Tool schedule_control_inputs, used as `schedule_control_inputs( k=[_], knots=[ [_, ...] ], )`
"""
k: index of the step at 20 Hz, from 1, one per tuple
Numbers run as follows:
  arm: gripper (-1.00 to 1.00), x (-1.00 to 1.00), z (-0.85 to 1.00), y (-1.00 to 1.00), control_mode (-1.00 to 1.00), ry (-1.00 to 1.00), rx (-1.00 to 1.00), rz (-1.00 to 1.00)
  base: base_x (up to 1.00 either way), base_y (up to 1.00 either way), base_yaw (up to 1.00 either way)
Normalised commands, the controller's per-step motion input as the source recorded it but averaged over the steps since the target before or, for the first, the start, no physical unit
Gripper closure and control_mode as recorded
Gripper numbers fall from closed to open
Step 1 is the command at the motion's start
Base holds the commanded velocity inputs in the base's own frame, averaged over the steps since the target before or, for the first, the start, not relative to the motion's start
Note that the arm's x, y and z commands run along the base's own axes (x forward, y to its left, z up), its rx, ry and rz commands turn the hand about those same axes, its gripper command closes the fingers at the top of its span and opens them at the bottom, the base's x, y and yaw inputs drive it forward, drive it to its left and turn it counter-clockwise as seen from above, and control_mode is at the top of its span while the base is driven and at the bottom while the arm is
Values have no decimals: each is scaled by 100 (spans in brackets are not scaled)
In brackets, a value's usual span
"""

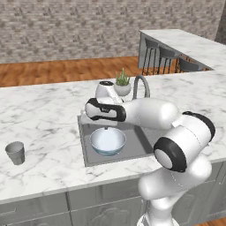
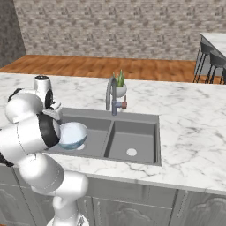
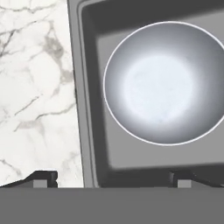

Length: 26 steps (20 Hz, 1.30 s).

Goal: Place the bowl in the left basin and the glass cup in the right basin of the sink.

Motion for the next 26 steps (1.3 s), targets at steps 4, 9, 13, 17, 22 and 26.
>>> schedule_control_inputs(
  k=[4, 9, 13, 17, 22, 26],
  knots=[
    [-100, -42, 31, 73, -100, -1, -3, 2, 0, 0, 0],
    [-100, -33, 18, 75, -100, -2, -9, 2, 0, 0, 0],
    [-100, -2, 3, 78, -100, 10, -12, 0, 0, 0, 0],
    [-100, 3, -1, 96, -100, 9, -13, 0, 0, 0, 0],
    [-100, 1, -26, 55, -100, 10, -2, -5, 0, 0, 0],
    [-100, 6, -3, 10, -100, 7, 1, 0, 0, 0, 0]
  ],
)
